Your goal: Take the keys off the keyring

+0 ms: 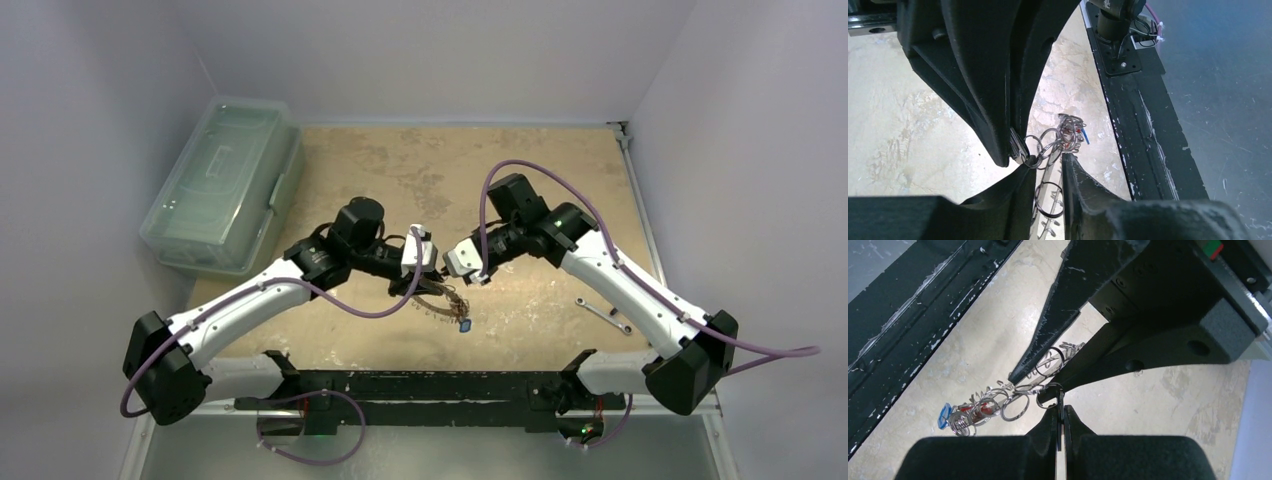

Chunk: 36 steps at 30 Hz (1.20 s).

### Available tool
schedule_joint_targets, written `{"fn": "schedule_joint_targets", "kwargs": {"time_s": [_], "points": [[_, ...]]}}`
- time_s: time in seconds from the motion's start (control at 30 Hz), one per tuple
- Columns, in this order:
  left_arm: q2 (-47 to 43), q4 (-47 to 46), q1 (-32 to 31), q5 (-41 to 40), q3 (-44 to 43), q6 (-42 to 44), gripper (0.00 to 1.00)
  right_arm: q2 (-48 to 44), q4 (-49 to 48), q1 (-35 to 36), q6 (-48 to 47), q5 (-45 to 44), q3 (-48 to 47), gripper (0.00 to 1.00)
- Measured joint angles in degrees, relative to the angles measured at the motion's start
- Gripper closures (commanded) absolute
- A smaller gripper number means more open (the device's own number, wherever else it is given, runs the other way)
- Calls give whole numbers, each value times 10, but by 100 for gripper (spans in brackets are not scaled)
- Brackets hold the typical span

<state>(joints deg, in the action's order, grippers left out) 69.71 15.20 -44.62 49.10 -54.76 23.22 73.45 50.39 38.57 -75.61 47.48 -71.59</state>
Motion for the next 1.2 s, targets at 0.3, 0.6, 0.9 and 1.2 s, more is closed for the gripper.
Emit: {"fn": "schedule_joint_targets", "kwargs": {"time_s": [0.3, 0.6, 0.9, 1.2], "points": [[-52, -84, 2, -12, 52, -51, 100, -10, -12, 1, 11, 3, 6, 100], [-96, -105, 36, -22, 78, -90, 100, -30, -66, -13, 59, 30, 29, 100], [-96, -158, 78, 8, 103, -208, 100, -50, -151, -30, 102, 59, 81, 100], [-92, -251, 87, 19, 143, -392, 100, -53, -191, -34, 122, 63, 121, 100]]}}
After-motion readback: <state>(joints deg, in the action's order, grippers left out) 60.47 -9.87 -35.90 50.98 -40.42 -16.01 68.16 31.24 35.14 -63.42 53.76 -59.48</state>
